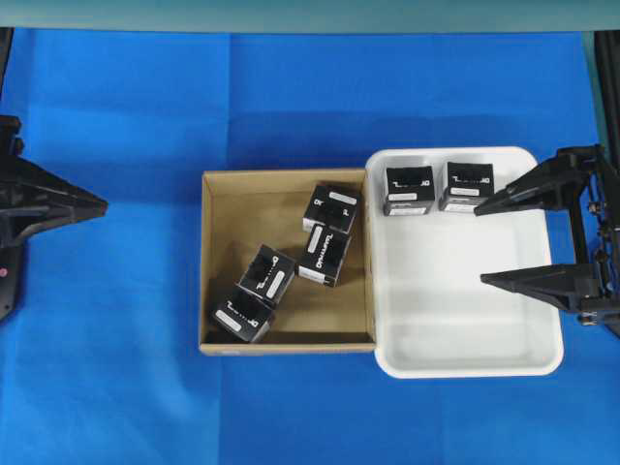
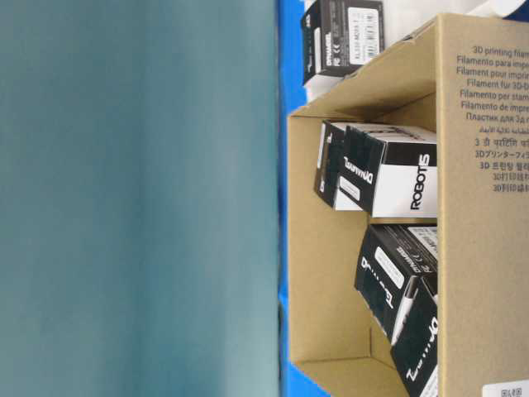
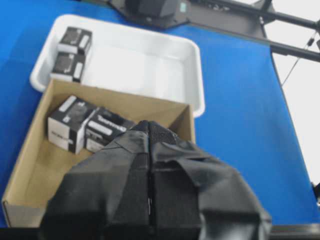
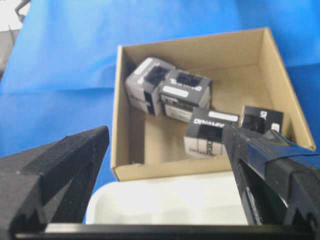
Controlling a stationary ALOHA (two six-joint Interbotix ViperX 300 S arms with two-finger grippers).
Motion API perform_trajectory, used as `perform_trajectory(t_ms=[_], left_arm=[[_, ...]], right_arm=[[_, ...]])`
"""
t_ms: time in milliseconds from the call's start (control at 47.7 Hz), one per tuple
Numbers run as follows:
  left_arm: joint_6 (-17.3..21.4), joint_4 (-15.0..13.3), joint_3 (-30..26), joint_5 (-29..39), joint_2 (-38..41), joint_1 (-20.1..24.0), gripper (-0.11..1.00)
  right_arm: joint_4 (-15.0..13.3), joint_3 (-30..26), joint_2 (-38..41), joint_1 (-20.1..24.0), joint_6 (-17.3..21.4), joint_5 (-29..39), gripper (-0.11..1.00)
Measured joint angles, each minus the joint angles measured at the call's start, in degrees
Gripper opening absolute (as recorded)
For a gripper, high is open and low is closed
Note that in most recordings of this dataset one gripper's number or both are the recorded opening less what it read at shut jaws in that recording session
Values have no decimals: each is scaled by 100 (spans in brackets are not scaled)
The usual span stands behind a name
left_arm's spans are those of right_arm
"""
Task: Pick a box that is randomly placed inside the cardboard box.
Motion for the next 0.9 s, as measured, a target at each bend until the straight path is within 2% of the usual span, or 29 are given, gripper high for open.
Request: perform_trajectory(t_ms=[461,901], left_arm=[[9,0,70,123,-44,-9,-7],[-79,0,62,211,-97,-141,-7]], right_arm=[[0,0,-18,18,-53,-483,98],[-9,9,-88,26,0,-624,98]])
